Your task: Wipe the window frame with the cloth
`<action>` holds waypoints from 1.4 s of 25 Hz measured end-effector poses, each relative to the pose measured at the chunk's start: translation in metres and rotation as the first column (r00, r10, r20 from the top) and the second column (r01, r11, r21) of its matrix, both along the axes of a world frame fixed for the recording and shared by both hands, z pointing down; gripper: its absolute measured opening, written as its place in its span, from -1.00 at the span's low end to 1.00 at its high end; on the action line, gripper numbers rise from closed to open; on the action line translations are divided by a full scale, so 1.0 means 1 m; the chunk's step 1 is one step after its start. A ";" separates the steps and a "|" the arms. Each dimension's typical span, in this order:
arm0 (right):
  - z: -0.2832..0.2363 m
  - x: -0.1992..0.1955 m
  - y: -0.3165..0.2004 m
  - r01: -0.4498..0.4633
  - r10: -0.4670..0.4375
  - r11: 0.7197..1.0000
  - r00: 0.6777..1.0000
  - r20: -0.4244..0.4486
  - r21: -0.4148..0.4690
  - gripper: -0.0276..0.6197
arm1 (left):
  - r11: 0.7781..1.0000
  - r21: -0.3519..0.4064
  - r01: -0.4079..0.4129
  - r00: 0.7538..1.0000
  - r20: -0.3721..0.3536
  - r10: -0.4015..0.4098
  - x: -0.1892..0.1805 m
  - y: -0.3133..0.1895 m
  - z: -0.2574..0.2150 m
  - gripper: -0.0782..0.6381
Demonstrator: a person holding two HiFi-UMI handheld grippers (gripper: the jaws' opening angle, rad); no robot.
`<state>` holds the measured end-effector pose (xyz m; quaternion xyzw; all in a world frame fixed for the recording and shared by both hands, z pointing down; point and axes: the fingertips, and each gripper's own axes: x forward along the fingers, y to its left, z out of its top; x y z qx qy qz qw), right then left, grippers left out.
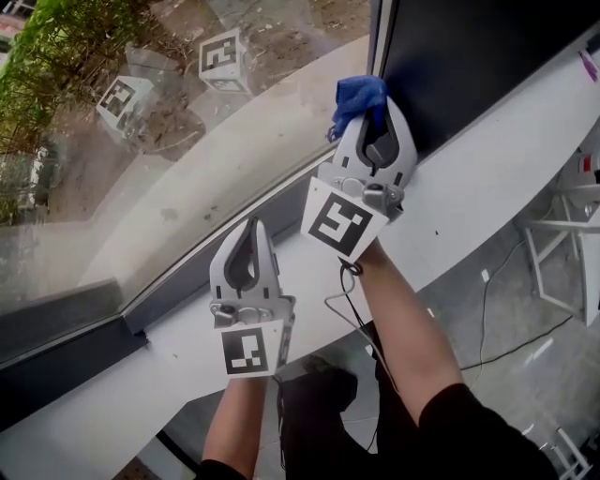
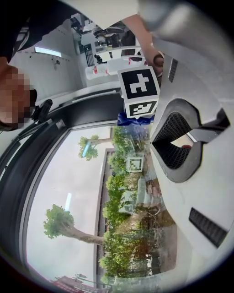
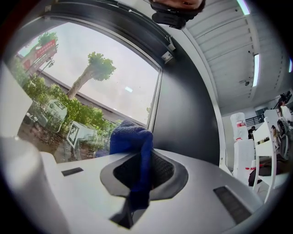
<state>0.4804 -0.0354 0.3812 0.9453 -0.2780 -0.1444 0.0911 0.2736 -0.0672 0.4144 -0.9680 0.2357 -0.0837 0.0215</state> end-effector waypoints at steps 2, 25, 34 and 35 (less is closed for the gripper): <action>0.011 0.000 0.001 0.001 -0.001 1.000 1.000 0.011 -0.001 -0.84 | 1.000 0.002 0.002 1.000 -0.007 -0.002 0.000 -0.002 0.007 -0.77; 0.150 0.011 -0.009 0.059 0.068 0.941 0.932 0.356 -0.334 -0.84 | 0.994 -0.105 0.009 0.992 0.122 0.004 -0.005 -0.013 0.070 -0.77; 0.176 0.012 -0.015 0.100 0.115 0.893 0.893 0.435 -0.440 -0.84 | 0.989 -0.142 0.036 0.975 0.221 -0.004 -0.010 -0.017 0.106 -0.77; 0.177 0.012 -0.016 0.104 0.119 0.880 0.896 0.428 -0.463 -0.84 | 0.988 -0.151 0.040 0.975 0.220 -0.006 -0.011 -0.015 0.106 -0.77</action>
